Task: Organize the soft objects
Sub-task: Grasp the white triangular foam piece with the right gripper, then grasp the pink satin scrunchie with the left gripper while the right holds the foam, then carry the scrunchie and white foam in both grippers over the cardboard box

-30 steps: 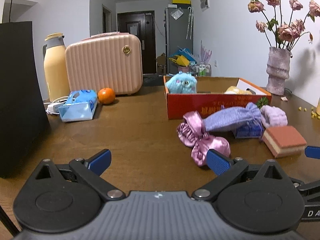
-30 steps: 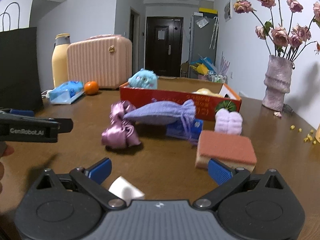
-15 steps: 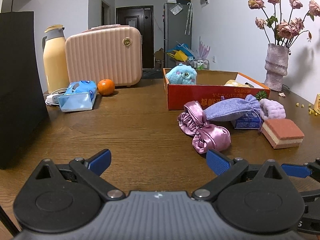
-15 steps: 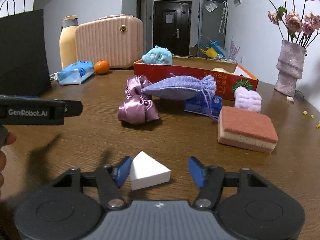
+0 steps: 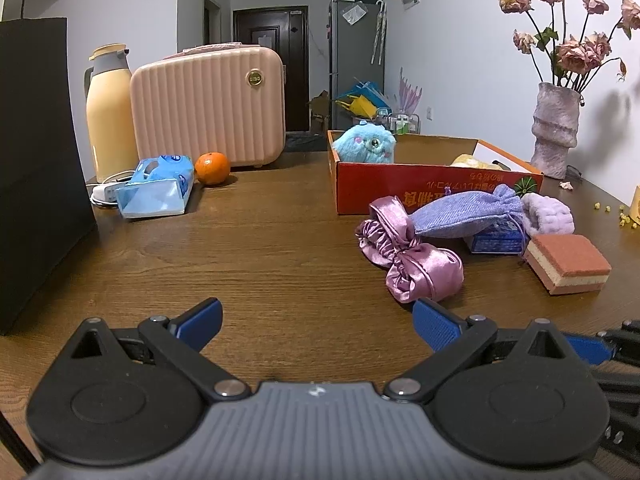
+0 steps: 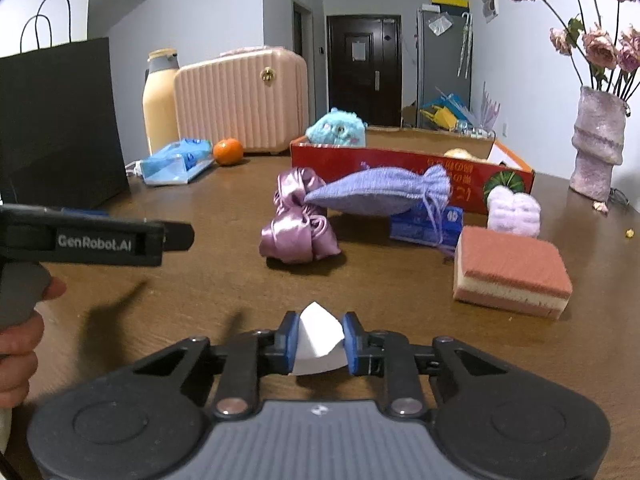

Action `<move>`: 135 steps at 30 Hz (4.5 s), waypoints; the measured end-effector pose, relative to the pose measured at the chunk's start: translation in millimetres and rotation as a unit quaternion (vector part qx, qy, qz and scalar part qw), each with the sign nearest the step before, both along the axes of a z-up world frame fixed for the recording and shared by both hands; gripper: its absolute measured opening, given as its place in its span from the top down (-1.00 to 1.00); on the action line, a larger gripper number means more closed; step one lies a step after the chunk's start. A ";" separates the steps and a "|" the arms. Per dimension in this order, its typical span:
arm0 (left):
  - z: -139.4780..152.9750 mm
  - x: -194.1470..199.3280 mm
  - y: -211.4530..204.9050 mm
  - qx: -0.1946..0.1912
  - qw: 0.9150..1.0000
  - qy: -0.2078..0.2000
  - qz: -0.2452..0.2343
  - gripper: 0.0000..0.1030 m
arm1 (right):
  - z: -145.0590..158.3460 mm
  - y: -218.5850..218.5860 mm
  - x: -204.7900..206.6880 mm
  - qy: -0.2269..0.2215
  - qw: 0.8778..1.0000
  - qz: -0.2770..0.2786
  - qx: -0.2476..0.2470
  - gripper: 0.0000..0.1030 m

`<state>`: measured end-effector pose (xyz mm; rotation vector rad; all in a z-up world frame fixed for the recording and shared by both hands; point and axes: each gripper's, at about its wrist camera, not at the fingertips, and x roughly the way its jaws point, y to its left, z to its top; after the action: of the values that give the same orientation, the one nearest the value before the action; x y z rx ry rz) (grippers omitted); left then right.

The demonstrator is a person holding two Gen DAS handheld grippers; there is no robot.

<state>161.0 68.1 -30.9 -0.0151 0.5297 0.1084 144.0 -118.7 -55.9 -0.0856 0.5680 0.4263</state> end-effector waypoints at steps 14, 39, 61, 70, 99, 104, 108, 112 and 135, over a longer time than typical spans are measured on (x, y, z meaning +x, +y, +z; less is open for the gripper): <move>5.9 16.1 -7.5 -0.011 1.000 0.009 0.003 -1.00 | 21.2 -33.5 18.6 -0.054 0.998 -0.018 -0.001 0.62; 0.2 91.8 -58.2 -0.013 0.998 0.055 0.015 -1.00 | 46.4 -103.4 89.7 -0.117 0.991 -0.072 -0.008 0.62; -29.6 143.8 -72.4 0.004 0.994 0.107 0.031 -0.99 | 26.6 -122.6 110.5 -0.108 0.988 -0.106 0.029 0.59; -34.0 145.8 -75.0 -0.002 0.994 0.105 0.004 -0.18 | 23.3 -119.7 111.0 -0.107 0.988 -0.106 0.027 0.59; 16.8 73.6 -59.5 -0.011 0.999 -0.034 -0.010 0.28 | 25.0 -98.3 84.5 -0.124 0.985 -0.105 0.052 0.59; 22.6 69.7 -63.6 -0.011 0.999 -0.047 -0.021 0.28 | 28.4 -96.9 85.0 -0.129 0.984 -0.106 0.057 0.59; 26.5 72.1 -65.6 -0.013 0.998 -0.050 -0.023 0.28 | 33.2 -94.7 88.5 -0.136 0.983 -0.105 0.057 0.59; 33.2 78.2 -69.6 -0.016 0.998 -0.057 -0.028 0.28 | 41.5 -91.8 95.6 -0.146 0.982 -0.102 0.059 0.59; 56.2 145.0 -89.7 -0.033 0.995 -0.086 -0.037 0.27 | 73.7 -85.9 166.8 -0.183 0.975 -0.100 0.072 0.58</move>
<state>306.0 -21.6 25.4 -0.0692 0.3605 0.0173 310.7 -204.7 17.8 0.0318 0.1792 0.2453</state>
